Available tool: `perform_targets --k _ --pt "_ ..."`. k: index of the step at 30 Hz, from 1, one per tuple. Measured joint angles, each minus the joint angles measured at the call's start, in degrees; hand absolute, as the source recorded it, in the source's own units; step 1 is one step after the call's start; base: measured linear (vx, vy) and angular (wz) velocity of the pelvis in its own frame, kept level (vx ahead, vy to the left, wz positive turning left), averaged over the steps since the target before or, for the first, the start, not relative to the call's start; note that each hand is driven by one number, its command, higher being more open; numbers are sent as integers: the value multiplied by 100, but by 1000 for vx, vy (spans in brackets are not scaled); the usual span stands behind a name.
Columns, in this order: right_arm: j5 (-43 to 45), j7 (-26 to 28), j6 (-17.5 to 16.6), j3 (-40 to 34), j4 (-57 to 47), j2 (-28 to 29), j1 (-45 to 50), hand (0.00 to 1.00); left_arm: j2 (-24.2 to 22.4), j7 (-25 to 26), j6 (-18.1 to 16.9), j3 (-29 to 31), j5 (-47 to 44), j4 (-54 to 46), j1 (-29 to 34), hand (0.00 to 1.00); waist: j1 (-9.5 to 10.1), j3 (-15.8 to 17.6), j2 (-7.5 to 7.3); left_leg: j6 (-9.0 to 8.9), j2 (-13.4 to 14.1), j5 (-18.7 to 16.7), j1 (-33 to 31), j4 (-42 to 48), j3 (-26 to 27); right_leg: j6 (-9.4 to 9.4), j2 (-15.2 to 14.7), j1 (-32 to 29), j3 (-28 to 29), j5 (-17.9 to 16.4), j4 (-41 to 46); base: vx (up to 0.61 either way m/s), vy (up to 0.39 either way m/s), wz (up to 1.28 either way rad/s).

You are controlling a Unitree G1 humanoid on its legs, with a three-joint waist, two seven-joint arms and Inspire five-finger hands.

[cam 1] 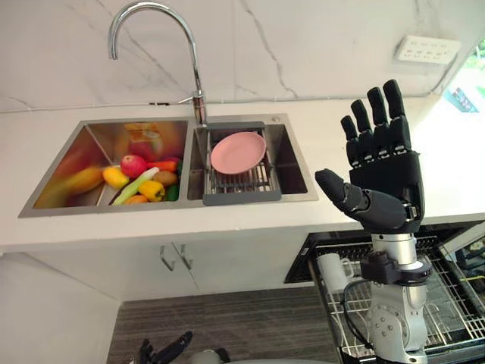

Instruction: Walk over to the sink, pick up the cup, carry it to the dishwasher, place the cup inside the dishwasher, then close the dishwasher door

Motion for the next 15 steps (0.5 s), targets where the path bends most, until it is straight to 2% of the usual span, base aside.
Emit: perform_targets --k 1,2,4,5,7,9,12,13,14,15 --pt "-11 -75 -2 -10 -31 49 -2 100 -81 126 -19 178 106 -50 0 100 24 115 -47 -117 117 -268 -226 504 230 -10 -48 85 -90 -10 -45 -62 14 31" --pt "-71 -141 -18 11 -45 48 -13 100 -150 252 -25 217 284 -105 78 100 87 164 11 -33 378 -341 -465 892 441 10 -44 179 -129 -25 -100 -73 33 21" --pt "-265 -188 -19 177 -68 12 -3 100 -279 326 -69 191 470 -153 307 100 190 138 113 -116 632 -274 -635 949 458 73 -35 271 -38 -65 -114 29 99 -25" --pt "-596 -185 -23 426 -190 -94 75 100 -317 381 -78 77 487 -131 553 100 289 100 142 38 723 -101 -598 949 494 170 -93 382 108 -128 -115 146 188 -46" --pt "-717 -137 -23 693 -394 -225 92 100 -332 419 -82 86 461 -141 634 100 314 4 117 220 609 -221 -568 968 581 224 -219 353 260 -164 -115 202 196 -35" --pt "-733 132 -24 899 -486 -440 -127 100 -311 450 -96 112 427 -149 595 100 325 -44 15 406 480 -400 -546 1085 786 276 -382 346 402 -146 -132 227 161 -30" --pt "-684 194 -24 726 -451 -568 -247 100 -205 496 -95 179 428 -136 564 100 300 -250 -100 474 257 -634 -444 1075 770 424 -570 386 581 -48 -85 219 172 -6" --pt "-667 181 -26 559 -413 -599 -251 100 -209 538 -92 225 422 -108 473 100 301 -320 -123 465 198 -699 -405 996 721 431 -599 311 585 -45 116 182 171 19" --pt "-667 133 -25 368 -333 -634 -257 100 -195 546 -92 224 427 -74 360 100 293 -413 -84 390 136 -762 -300 799 657 444 -629 97 593 -53 620 210 205 19" --pt "-666 44 -24 289 -232 -630 -315 100 -178 546 -118 208 495 -77 285 100 252 -425 -79 372 94 -750 -121 529 632 674 -703 -350 642 -164 1722 166 166 17"
